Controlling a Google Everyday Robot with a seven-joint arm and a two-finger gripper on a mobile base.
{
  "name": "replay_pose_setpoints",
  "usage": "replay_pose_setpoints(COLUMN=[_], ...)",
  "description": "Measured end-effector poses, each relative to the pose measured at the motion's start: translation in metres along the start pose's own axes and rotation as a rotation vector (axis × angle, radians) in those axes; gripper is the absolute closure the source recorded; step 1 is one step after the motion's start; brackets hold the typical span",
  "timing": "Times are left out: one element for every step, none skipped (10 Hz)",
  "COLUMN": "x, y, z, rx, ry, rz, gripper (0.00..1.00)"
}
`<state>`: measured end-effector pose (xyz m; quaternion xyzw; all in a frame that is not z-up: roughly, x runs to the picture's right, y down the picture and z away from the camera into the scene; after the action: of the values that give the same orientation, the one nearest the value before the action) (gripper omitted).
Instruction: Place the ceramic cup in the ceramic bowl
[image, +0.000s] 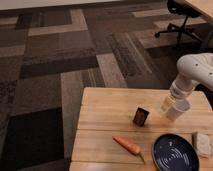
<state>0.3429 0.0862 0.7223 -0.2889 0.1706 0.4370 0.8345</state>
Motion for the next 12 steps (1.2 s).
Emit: replay_pose_setpoints(x=[0.005,0.01,0.014,0.013,0.014,0.016,0.015,0.018,0.02,0.022,0.025,0.026], y=[-0.001,0.0,-0.001,-0.001,-0.001,0.001,0.005,0.007,0.005,0.002,0.0,-0.001], z=[0.0,0.001,0.001,0.0,0.0,0.006,0.009,0.015,0.019,0.023,0.026,0.03], rx=[-0.002,-0.006,-0.002,0.002,0.01,-0.003,-0.023,-0.049,-0.067,-0.077,-0.084,-0.098], ry=[0.02,0.039,0.067,0.076,0.091,0.1,0.091,0.076,0.067,0.064,0.062,0.049], rz=[-0.036,-0.068,-0.117,-0.146,-0.211,-0.298,-0.332,-0.371,-0.396,-0.421,-0.44,-0.477], gripper=[0.35,0.35,0.35,0.35,0.35,0.35,0.35,0.35,0.35,0.35,0.35,0.36])
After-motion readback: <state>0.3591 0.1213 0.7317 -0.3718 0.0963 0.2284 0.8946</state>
